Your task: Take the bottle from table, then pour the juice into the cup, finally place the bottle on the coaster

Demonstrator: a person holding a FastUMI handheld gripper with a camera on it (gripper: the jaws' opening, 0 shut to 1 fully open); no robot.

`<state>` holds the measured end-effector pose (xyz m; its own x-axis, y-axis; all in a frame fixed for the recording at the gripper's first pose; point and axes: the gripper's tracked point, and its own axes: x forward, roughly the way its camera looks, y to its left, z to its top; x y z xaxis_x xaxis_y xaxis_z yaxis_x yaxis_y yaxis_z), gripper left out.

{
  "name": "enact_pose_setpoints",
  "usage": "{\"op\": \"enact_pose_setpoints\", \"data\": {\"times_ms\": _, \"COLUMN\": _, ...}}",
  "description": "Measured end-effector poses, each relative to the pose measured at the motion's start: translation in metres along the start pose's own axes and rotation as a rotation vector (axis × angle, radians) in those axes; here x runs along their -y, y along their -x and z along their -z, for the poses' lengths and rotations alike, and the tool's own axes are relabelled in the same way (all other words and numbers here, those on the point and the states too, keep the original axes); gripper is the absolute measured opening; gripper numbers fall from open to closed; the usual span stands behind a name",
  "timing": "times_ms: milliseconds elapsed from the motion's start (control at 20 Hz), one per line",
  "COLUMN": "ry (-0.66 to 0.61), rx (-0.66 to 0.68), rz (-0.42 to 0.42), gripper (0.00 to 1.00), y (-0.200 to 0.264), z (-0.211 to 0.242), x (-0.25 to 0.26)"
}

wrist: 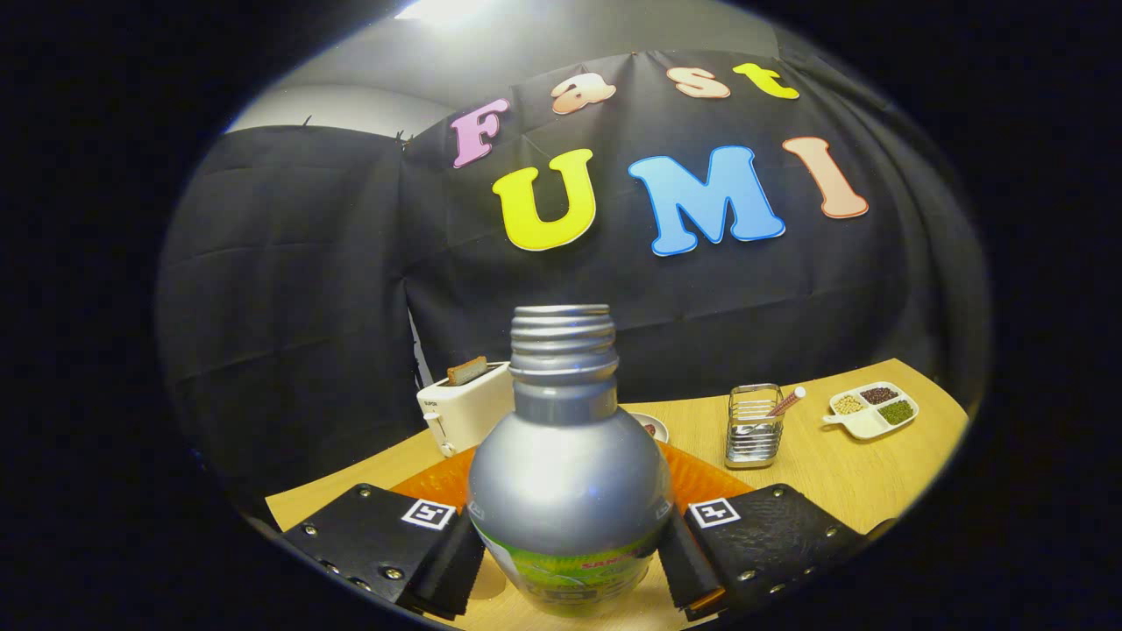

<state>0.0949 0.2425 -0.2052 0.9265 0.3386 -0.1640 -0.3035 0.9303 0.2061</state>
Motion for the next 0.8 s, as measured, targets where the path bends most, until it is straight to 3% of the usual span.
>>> {"op": "enact_pose_setpoints", "data": {"times_ms": 800, "ry": 0.121, "rx": 0.01, "rz": 0.067, "gripper": 0.82, "y": -0.04, "z": 0.04, "x": 0.006}}
